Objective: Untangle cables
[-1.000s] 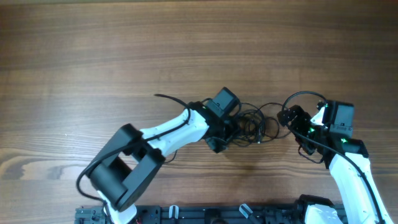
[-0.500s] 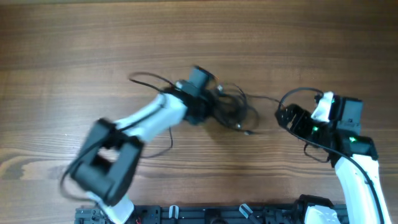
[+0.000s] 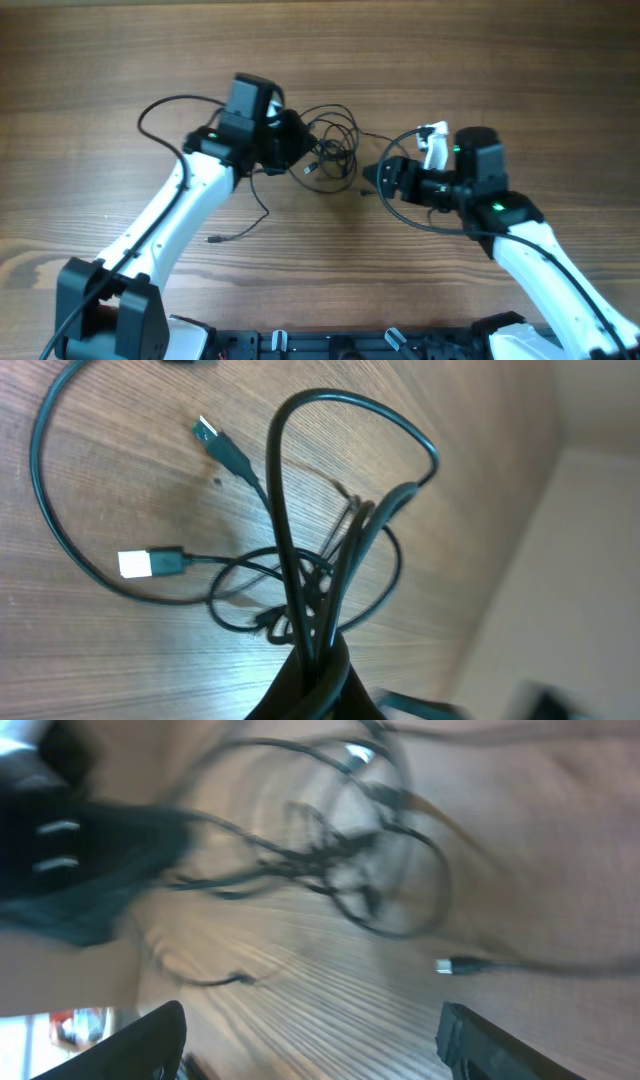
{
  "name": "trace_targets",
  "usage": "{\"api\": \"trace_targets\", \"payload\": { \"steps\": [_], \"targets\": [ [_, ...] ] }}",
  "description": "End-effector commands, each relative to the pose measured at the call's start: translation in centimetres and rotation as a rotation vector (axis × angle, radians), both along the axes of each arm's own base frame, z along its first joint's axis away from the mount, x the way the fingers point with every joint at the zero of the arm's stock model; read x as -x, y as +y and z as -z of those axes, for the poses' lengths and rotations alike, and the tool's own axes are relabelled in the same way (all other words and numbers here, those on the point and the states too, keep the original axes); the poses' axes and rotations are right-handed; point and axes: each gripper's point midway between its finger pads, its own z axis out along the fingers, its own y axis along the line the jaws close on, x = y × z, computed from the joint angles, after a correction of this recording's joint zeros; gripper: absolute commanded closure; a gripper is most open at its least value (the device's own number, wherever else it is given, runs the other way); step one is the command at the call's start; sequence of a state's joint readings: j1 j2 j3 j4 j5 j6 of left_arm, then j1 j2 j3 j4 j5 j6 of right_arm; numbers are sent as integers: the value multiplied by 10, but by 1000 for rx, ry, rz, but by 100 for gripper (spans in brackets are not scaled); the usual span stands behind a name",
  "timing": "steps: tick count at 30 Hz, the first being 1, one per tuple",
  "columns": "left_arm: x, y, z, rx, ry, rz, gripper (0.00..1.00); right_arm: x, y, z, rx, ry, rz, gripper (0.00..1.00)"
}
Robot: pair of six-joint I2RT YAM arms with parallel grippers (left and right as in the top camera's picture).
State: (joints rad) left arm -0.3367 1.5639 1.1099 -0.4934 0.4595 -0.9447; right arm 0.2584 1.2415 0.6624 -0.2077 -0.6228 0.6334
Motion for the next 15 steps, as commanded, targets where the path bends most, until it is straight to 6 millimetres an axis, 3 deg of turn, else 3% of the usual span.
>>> {"api": "trace_targets", "payload": {
  "steps": [1, 4, 9, 11, 15],
  "targets": [
    [-1, 11, -25, 222, 107, -52, 96, -10, -8, 39, 33, 227, 267, 19],
    [0, 19, -38, 324, 131, -31, 96, -17, 9, 47, 13, 224, 252, 18],
    [8, 7, -43, 365, 147, 22, 96, -32, 51, 28, -86, 79, 141, 13],
    [14, -4, -53, 415, 142, 81, 96, -35, 53, 38, -63, 89, 182, 15],
    [29, -25, -94, 606, 100, 268, 96, -40, 43, 70, -58, 248, 372, 15]
  ]
}}
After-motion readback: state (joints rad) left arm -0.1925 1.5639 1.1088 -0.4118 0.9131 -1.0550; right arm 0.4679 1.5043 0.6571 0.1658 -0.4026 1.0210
